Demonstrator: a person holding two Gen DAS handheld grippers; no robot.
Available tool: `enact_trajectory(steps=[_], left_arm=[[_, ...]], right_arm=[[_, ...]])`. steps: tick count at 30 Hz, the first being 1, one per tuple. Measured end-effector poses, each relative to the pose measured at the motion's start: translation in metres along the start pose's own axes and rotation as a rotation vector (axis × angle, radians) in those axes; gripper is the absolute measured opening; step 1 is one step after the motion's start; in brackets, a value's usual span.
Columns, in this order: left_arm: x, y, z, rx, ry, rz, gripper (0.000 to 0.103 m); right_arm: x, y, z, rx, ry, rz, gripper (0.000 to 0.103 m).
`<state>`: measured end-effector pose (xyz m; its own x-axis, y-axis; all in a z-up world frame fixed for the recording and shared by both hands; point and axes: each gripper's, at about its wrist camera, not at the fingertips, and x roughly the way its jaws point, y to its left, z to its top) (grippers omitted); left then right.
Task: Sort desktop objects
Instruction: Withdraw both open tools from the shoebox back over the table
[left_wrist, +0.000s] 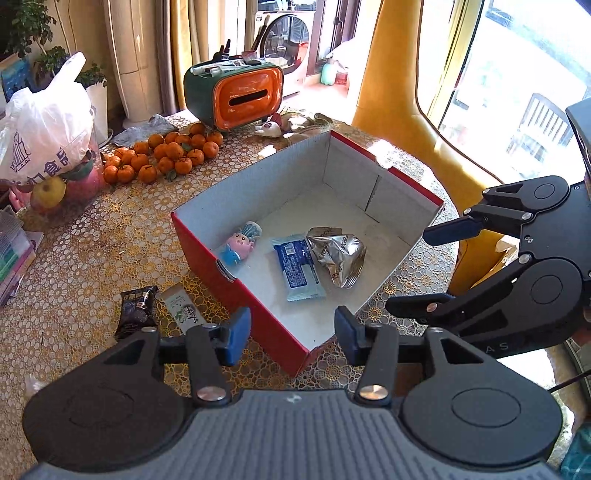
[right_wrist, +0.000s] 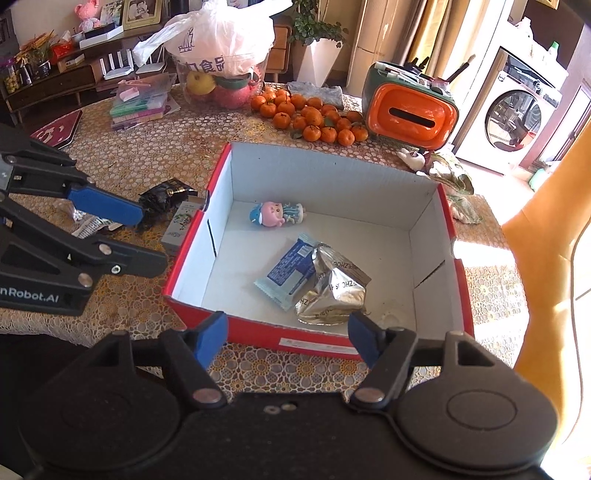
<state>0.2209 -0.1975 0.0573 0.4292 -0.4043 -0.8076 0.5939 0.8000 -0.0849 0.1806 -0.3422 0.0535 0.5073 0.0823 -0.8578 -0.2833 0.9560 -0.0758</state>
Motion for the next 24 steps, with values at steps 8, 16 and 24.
enact_trajectory(steps=[8, 16, 24], left_arm=[[-0.032, 0.010, -0.017, -0.029, -0.043, -0.003, 0.068], [-0.060, 0.033, -0.041, -0.069, -0.070, 0.020, 0.074], [-0.076, 0.063, -0.071, -0.108, -0.073, 0.074, 0.083]], right_arm=[[-0.016, 0.014, -0.002, -0.004, -0.021, 0.000, 0.072], [-0.026, 0.041, -0.003, -0.032, -0.036, 0.021, 0.073], [-0.028, 0.074, 0.008, -0.066, -0.053, 0.054, 0.073]])
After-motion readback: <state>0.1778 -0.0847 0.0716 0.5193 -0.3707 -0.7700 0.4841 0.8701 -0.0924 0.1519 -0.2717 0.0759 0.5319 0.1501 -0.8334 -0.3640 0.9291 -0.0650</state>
